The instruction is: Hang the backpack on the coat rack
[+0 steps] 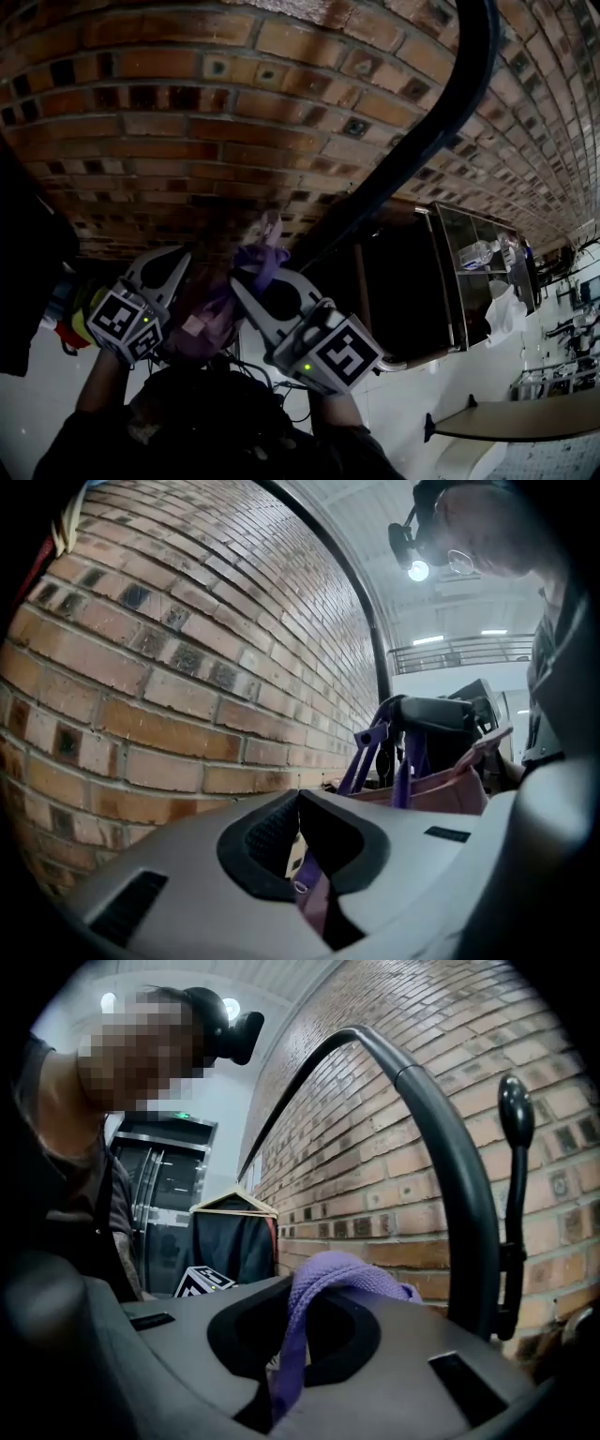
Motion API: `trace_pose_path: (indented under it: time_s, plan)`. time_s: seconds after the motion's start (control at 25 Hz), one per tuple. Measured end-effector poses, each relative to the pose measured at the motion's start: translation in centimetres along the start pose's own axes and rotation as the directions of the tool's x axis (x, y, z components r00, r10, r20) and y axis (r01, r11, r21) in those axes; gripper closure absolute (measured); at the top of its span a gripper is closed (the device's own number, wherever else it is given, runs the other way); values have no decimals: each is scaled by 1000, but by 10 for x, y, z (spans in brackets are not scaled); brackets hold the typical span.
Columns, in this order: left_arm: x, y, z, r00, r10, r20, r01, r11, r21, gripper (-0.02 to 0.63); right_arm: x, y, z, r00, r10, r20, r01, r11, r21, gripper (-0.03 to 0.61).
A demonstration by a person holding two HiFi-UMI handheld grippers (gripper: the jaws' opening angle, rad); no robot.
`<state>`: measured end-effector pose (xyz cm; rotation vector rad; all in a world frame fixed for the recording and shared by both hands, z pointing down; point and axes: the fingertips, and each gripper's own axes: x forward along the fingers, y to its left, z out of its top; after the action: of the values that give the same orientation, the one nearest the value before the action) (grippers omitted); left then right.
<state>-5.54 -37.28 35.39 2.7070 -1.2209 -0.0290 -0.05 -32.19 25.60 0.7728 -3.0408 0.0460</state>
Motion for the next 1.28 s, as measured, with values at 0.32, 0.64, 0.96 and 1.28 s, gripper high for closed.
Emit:
trace_pose_path:
  time_s: [0.32,0.64,0.96,1.28]
  plan:
    - [13,-5,-7,999,-31,-18,31,999,17,600,-18,-5,-21,998,-60,-34,61,998,9,541]
    - [11,-8,-16,999,-33,-32,33,999,17,600,-26,-10,-43,995,-93,-39,96,993,71,541]
    - [3,-7,-22,999,-23,-39,24,1000,8,600,-29,-30,-74,984,-171,-58,179,971,161,541]
    - [-1,-5,-34,997,-5,-76,5,1000,-5,600,-39,-44,-105,970,-232,-73,242,951,195,541]
